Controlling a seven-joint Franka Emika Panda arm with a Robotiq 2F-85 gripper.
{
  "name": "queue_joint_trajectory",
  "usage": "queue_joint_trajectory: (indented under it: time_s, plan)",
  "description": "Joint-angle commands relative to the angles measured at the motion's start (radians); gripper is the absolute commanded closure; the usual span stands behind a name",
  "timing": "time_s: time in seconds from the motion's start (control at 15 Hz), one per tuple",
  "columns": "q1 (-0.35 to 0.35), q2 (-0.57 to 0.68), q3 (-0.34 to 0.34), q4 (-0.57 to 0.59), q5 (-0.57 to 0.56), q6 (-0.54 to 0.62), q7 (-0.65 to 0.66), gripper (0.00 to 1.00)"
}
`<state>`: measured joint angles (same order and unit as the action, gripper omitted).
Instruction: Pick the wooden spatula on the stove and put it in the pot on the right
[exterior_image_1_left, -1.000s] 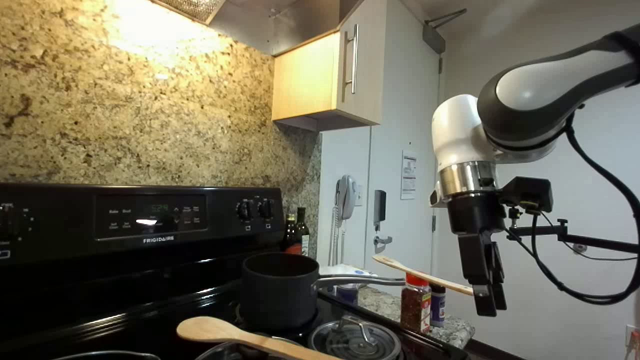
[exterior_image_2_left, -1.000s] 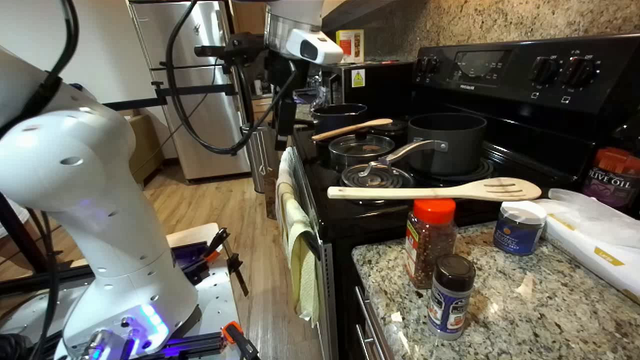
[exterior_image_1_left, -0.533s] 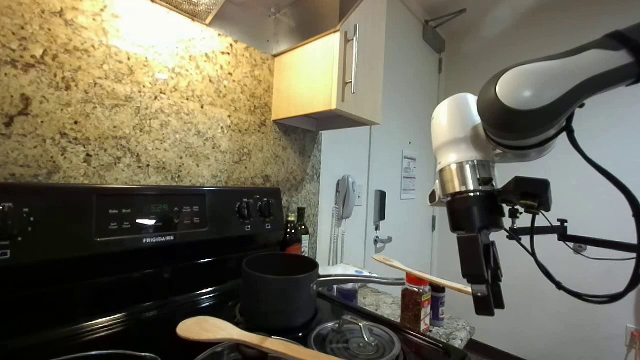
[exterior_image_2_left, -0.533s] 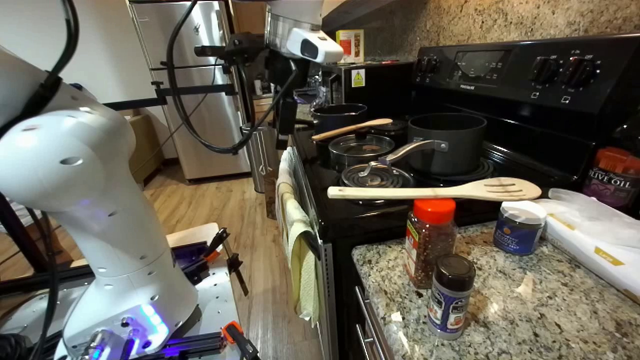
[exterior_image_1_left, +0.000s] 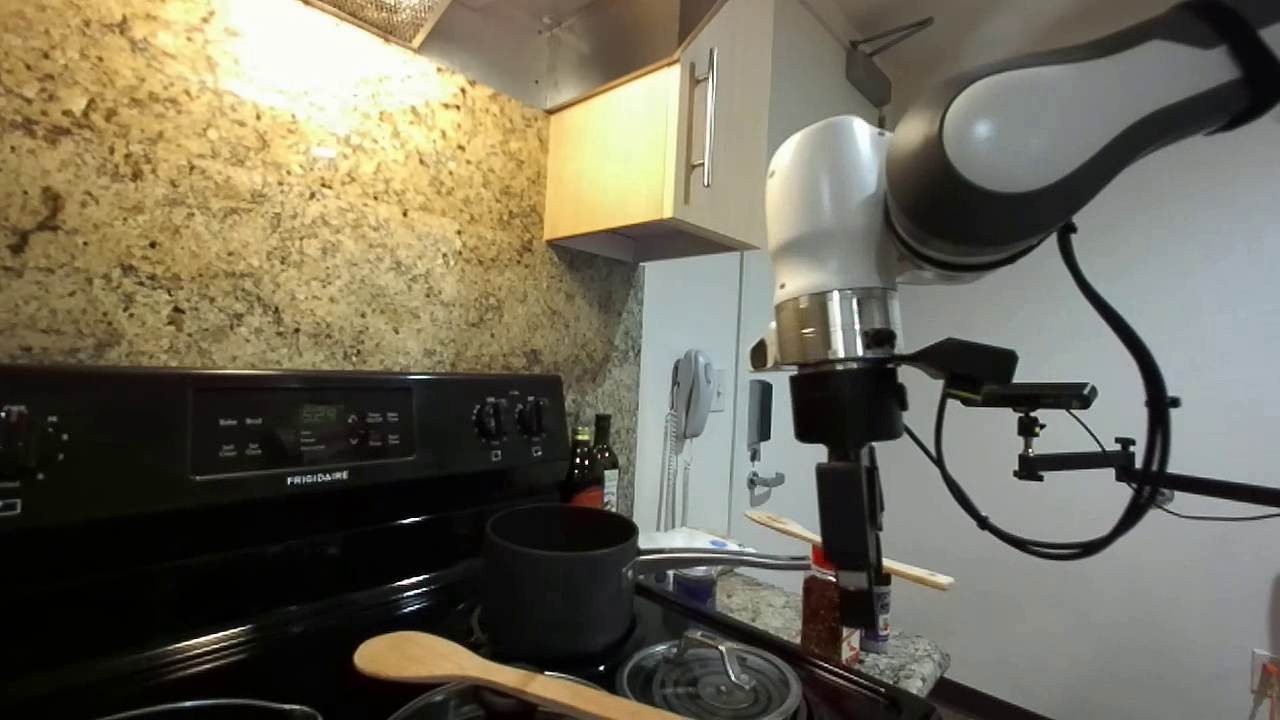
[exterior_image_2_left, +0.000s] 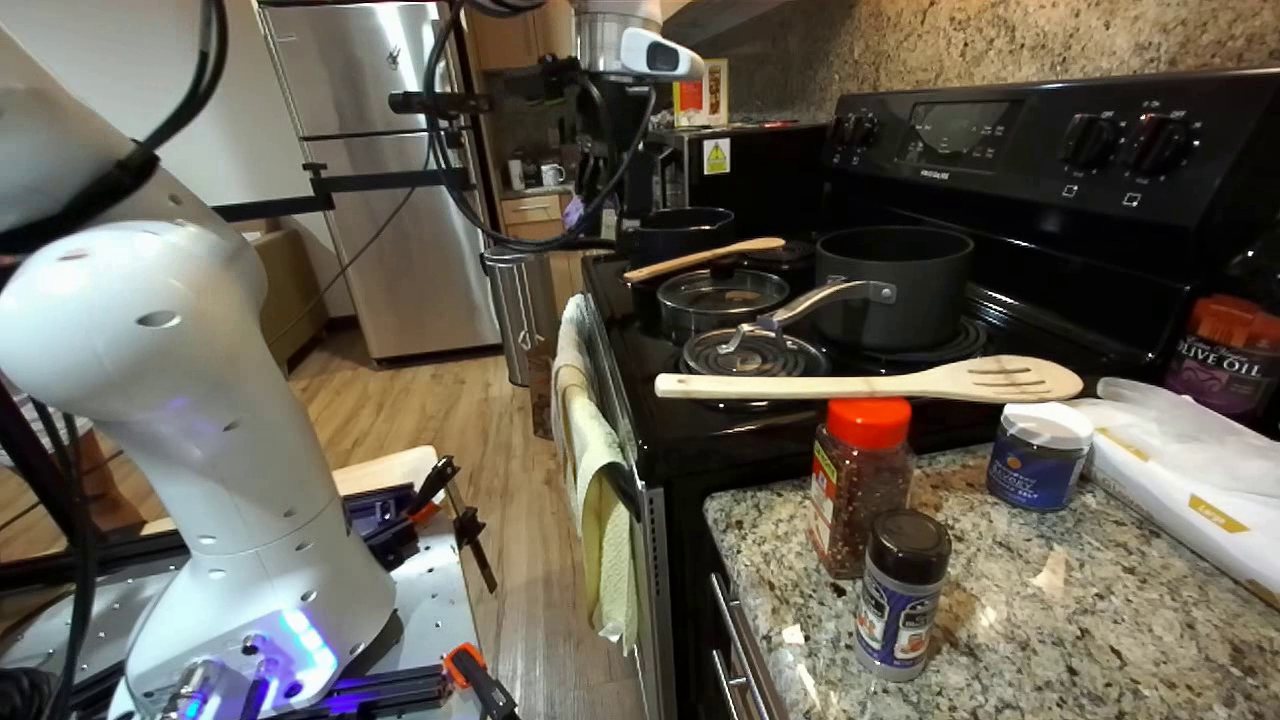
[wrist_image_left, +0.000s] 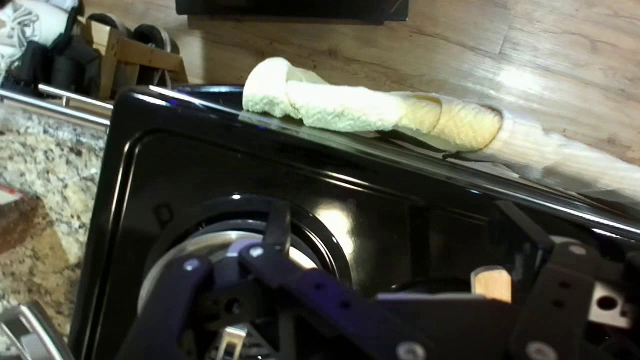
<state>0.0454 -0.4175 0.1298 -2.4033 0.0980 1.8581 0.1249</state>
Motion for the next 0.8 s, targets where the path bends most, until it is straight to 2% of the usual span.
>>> queue_joint_trajectory:
  time_s: [0.0,0.27,0.73]
  plan:
    - [0.022,0.193,0.047,0.151,-0.099,0.033,0.021,0.0]
    - [0.042,0.339,0.059,0.267,-0.149,0.038,0.095,0.0]
    - [0.092,0.464,0.051,0.352,-0.085,0.067,0.197,0.0]
